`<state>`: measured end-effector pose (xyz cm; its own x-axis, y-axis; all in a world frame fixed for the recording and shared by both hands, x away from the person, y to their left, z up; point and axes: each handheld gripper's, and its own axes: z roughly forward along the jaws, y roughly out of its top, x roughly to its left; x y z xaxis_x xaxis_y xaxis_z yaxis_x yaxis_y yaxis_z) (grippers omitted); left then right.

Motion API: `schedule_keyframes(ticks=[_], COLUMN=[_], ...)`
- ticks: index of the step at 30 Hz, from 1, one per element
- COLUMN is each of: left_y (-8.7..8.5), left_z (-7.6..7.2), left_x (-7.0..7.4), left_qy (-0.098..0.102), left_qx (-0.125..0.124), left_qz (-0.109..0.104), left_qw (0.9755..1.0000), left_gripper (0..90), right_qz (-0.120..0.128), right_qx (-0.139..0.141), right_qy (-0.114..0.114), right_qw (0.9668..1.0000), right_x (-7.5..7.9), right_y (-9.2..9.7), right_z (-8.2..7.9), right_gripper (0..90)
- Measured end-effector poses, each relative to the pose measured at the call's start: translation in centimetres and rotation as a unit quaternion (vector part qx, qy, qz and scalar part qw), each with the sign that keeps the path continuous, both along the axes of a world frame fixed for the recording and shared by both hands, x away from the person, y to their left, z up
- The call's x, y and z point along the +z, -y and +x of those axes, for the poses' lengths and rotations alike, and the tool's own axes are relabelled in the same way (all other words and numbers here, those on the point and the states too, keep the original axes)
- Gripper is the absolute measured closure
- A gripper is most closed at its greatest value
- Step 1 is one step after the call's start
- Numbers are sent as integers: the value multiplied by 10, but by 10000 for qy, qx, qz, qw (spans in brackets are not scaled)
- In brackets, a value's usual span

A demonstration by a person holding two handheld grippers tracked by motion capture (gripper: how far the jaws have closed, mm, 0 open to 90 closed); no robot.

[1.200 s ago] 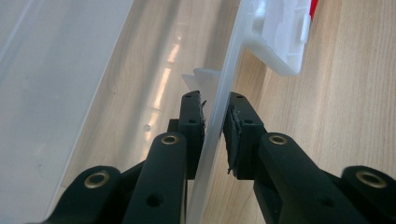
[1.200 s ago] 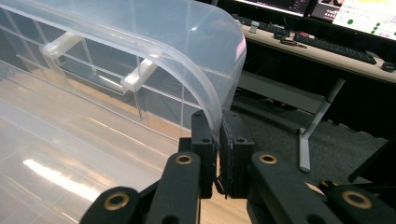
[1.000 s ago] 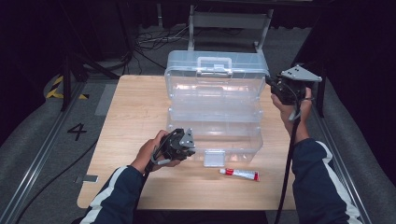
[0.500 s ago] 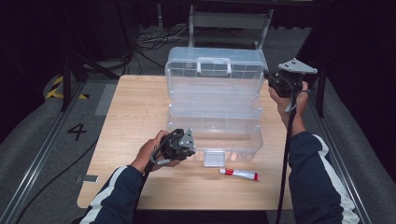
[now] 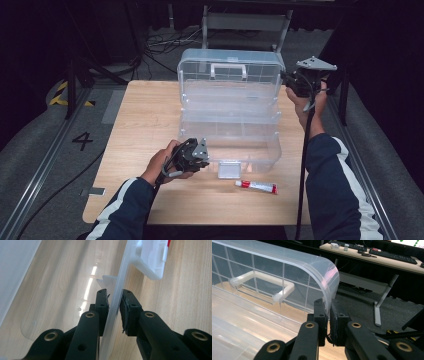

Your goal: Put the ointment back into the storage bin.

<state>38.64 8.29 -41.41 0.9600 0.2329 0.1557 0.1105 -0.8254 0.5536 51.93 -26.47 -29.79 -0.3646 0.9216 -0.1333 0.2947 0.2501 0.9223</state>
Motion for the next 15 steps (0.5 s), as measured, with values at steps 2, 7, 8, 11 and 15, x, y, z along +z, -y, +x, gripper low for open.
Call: schedule_keyframes(ticks=[2, 7, 8, 11, 15], left_y=[0, 1, 1, 1, 1], left_z=[0, 0, 0, 0, 0], left_x=[0, 0, 0, 0, 0], left_qy=[3, 20, 4, 4, 9], left_qx=[6, 23, 18, 13, 14], left_qz=[12, 35, 34, 32, 35], left_qw=[10000, 10000, 10000, 10000, 10000], left_gripper=[779, 778, 778, 778, 778], right_qz=[-7, -13, -14, -32, -101], right_qx=[1, -7, 1, -18, -34], right_qy=[-7, -76, -88, -98, -99], right_qw=[10000, 10000, 10000, 9999, 9999], right_x=[-1, -1, -1, -2, -3], right_y=[0, -1, -1, -1, -3], right_z=[4, 13, 15, 18, 22], right_gripper=[842, 837, 837, 834, 831])
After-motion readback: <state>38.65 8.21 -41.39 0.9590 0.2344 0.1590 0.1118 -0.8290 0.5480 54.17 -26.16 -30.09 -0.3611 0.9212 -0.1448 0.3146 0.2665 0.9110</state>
